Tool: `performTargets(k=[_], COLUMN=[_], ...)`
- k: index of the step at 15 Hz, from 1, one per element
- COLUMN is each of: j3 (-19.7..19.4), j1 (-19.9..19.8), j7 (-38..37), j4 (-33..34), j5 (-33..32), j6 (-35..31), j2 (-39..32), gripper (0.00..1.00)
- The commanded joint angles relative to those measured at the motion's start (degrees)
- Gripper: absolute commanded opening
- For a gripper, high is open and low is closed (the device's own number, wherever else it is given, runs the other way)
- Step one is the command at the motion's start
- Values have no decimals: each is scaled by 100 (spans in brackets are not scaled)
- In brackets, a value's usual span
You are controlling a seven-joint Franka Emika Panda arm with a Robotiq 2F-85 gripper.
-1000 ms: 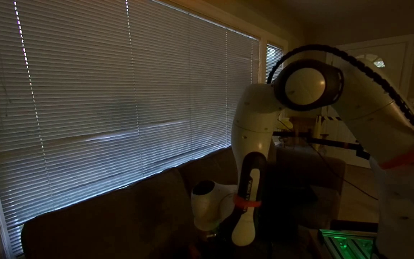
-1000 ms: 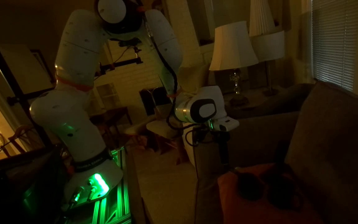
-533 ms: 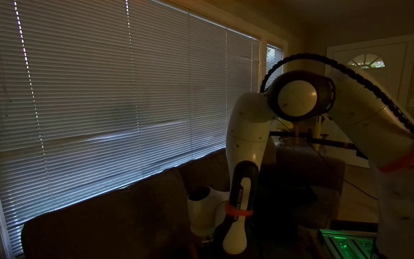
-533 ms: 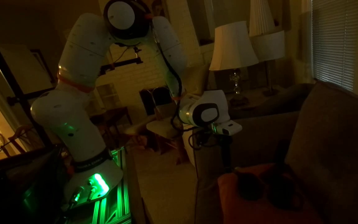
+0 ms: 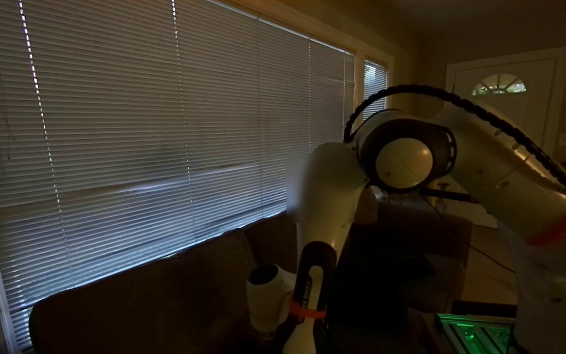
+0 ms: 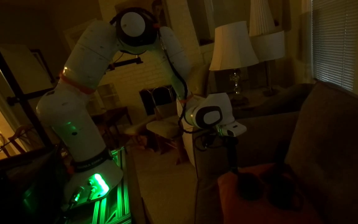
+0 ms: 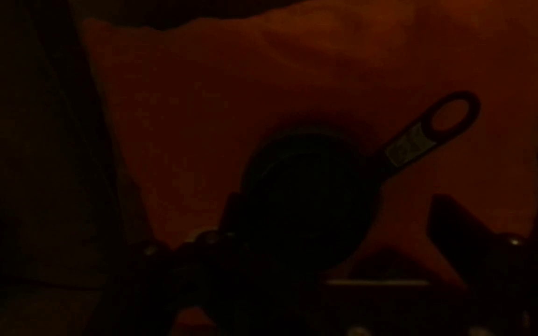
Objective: Place the measuring cup on the left armrest of the sofa.
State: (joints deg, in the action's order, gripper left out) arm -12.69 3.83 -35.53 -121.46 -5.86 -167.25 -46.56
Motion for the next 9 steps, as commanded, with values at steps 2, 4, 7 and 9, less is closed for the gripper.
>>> performTargets(k=[2,4,7,9], j3=[-149,-231,-301,-309], j1=[271,381,478,496], j7=[234,214,195,209], j4=[664,888,1205,1345], j5=[585,718,896,996], j6=[-191,-240,-256,-303], j2=[-733,-979,-1276,-1441], gripper=[100,100,100,100])
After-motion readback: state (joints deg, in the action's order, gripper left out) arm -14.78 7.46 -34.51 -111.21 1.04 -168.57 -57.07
